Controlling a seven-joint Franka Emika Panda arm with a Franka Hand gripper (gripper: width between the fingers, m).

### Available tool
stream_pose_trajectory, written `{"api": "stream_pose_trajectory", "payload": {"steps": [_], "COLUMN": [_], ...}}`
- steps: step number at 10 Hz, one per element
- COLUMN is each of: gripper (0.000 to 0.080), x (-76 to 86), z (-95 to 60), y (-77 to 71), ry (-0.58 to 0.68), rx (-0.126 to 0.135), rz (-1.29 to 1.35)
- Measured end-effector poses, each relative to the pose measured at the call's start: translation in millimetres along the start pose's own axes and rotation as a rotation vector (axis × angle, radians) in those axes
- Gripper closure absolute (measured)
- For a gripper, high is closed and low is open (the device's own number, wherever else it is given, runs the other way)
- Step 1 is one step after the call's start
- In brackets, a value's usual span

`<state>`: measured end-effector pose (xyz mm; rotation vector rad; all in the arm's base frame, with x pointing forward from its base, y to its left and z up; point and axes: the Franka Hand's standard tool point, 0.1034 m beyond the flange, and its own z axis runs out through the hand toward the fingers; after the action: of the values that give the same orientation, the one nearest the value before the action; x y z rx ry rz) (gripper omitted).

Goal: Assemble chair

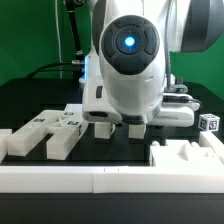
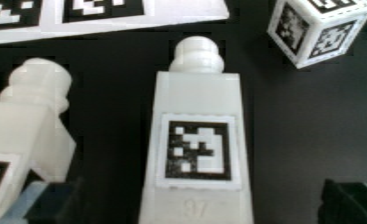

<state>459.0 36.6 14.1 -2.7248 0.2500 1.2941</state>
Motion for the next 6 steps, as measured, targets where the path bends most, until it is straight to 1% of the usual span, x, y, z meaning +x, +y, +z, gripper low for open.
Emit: {"api": "stream_pose_trajectory", "payload": {"steps": [2, 3, 4, 5, 6], "gripper": [0.0150, 0.0284, 0.0284, 0.0422, 0.0511], "x": [1.2, 1.1, 1.1, 1.1, 1.0], "z": [6.5, 7.3, 7.4, 7.3, 7.0], "y": [2.0, 1.8, 1.7, 1.8, 2.0], "ry": [0.001, -0.001, -0.001, -0.001, -0.001], "rx": [0.000, -0.001, -0.001, -0.001, 0.000], "rz": [0.004, 0.004, 0.004, 0.004, 0.005]}}
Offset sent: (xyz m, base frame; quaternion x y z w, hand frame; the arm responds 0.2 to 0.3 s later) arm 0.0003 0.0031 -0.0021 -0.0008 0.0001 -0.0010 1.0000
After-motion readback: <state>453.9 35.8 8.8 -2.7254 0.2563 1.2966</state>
